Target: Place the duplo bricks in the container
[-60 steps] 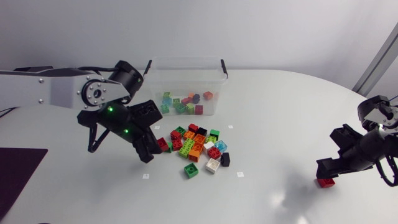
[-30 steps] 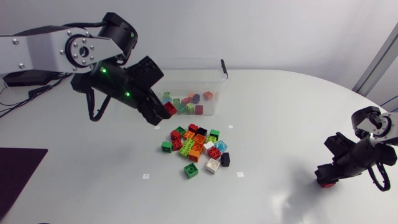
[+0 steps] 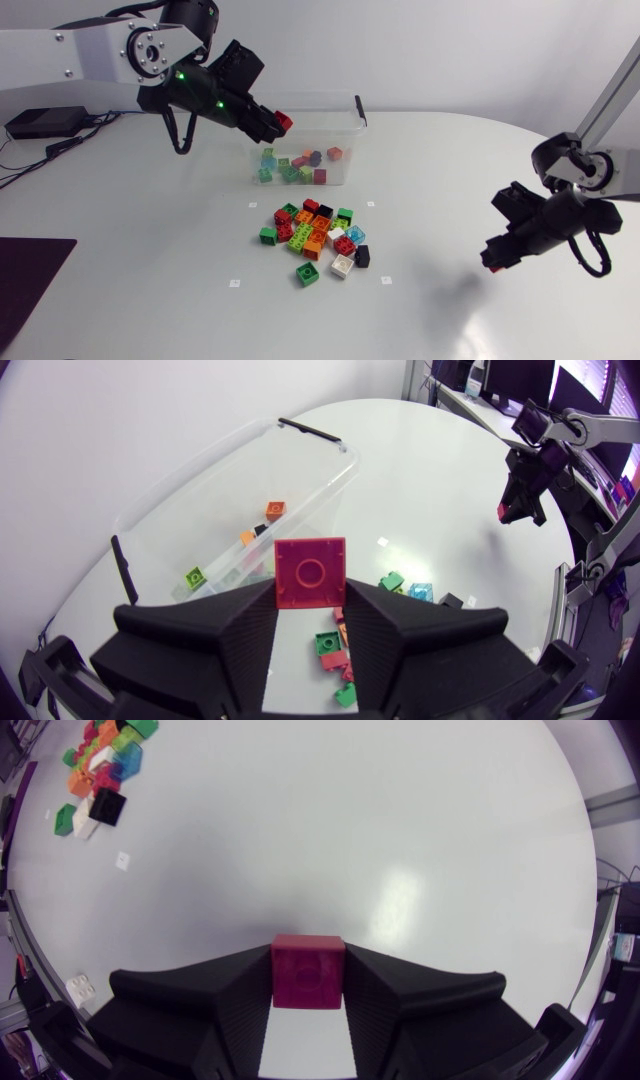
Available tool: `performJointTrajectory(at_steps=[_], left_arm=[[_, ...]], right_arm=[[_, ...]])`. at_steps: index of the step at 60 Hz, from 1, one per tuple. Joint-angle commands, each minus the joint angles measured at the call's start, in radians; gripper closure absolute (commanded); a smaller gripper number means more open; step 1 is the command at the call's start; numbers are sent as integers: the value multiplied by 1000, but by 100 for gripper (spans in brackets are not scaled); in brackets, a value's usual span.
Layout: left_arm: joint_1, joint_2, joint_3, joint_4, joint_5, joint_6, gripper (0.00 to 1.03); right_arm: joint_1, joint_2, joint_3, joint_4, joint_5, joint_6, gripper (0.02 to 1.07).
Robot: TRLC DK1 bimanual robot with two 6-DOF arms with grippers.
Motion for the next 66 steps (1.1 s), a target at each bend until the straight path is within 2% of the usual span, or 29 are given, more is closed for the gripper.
performJointTrajectory(at_steps=[1, 14, 35, 40, 41, 42, 43, 47, 48, 51, 58, 61, 66], left_arm=[[26, 62, 72, 19, 0, -45, 92], [81, 173, 198, 76, -38, -110, 91], [79, 328, 353, 107, -112, -154, 91], [79, 351, 368, 121, -140, -157, 78], [81, 355, 371, 128, -146, -159, 69], [81, 355, 371, 128, -146, -159, 69], [81, 358, 373, 131, -157, -159, 60], [82, 358, 370, 136, -163, -157, 39], [82, 355, 368, 136, -167, -154, 31], [84, 331, 347, 136, -169, -150, 21], [96, 274, 295, 153, -169, -145, 17], [105, 237, 259, 161, -169, -144, 11], [111, 162, 178, 207, -169, -139, 9]], right_arm=[[64, -29, 66, -23, -20, 58, 77], [242, 10, 211, -26, -34, 151, 77], [396, 132, 426, 11, -62, 227, 77], [425, 165, 484, 20, -65, 242, 77], [429, 171, 495, 21, -66, 245, 77], [429, 171, 495, 21, -66, 245, 77], [437, 185, 521, 21, -76, 250, 77], [457, 216, 578, 21, -80, 256, 77], [460, 222, 592, 23, -82, 256, 77], [471, 250, 645, 21, -86, 265, 77], [478, 294, 739, 21, -99, 276, 77], [485, 322, 790, 21, -103, 280, 77], [492, 360, 856, 21, -111, 286, 77]])
